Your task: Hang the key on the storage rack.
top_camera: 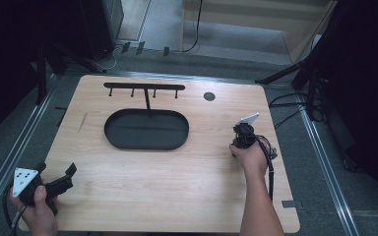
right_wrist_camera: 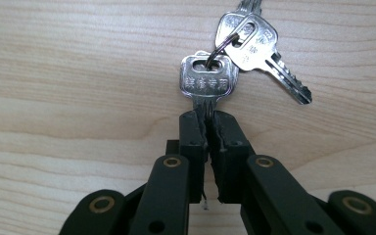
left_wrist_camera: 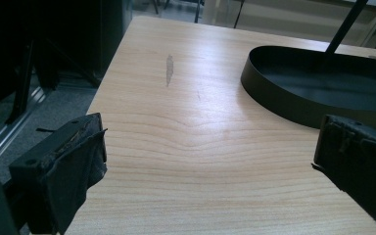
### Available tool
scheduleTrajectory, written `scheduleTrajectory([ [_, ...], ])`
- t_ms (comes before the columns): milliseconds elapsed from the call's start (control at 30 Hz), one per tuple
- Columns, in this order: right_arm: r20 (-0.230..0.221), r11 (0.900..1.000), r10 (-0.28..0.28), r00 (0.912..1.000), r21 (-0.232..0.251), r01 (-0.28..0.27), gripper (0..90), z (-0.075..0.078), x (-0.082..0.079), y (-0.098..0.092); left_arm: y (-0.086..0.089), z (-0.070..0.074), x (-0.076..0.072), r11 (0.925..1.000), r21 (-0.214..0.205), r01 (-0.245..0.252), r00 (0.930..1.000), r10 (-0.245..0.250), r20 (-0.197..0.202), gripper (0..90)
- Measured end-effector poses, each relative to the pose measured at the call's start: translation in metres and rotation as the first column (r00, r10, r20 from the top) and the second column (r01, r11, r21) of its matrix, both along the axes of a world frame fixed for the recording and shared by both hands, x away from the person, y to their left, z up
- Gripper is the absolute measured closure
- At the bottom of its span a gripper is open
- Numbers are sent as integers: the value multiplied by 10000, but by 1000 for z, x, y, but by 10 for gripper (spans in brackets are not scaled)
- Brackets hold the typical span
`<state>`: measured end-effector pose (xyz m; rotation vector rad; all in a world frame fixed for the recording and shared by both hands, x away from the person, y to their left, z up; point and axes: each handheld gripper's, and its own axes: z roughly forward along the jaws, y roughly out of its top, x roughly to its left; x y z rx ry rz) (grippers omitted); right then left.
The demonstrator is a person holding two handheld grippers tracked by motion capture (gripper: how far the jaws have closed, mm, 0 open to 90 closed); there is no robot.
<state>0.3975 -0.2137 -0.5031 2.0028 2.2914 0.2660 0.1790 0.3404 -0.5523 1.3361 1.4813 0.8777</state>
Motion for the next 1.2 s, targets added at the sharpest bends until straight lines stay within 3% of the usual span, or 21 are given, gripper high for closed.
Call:
scheduleTrajectory([
  [133,-326,9974,623,9975,-335,-634,847,6,0,5,0,0,0,10000,-58,15,10000,-15,-14,0],
  [200,-182,9958,800,9966,-442,-807,847,17,0,7,0,0,0,10000,-53,12,10000,-12,-11,0],
  [233,35,9950,896,9960,-452,-894,847,31,1,9,0,0,0,10000,-54,14,10000,-14,-11,0],
  [267,35,9950,896,9960,-452,-894,847,31,1,9,0,0,0,10000,-54,14,10000,-14,-11,0],
  [433,477,9938,1052,9933,-422,-1032,848,65,2,19,1,0,0,10000,-65,26,10000,-26,-16,0],
  [800,870,9886,1494,9849,-335,-1470,848,105,5,49,2,0,0,9996,-261,91,10000,-91,32,0],
  [1033,1228,9803,1974,9726,-226,-1961,848,136,12,80,2,0,0,9995,-321,67,10000,-66,41,0],
  [1200,1328,9744,2250,9653,-292,-2231,848,149,15,97,2,0,0,9994,-335,83,10000,-83,16,0],
])
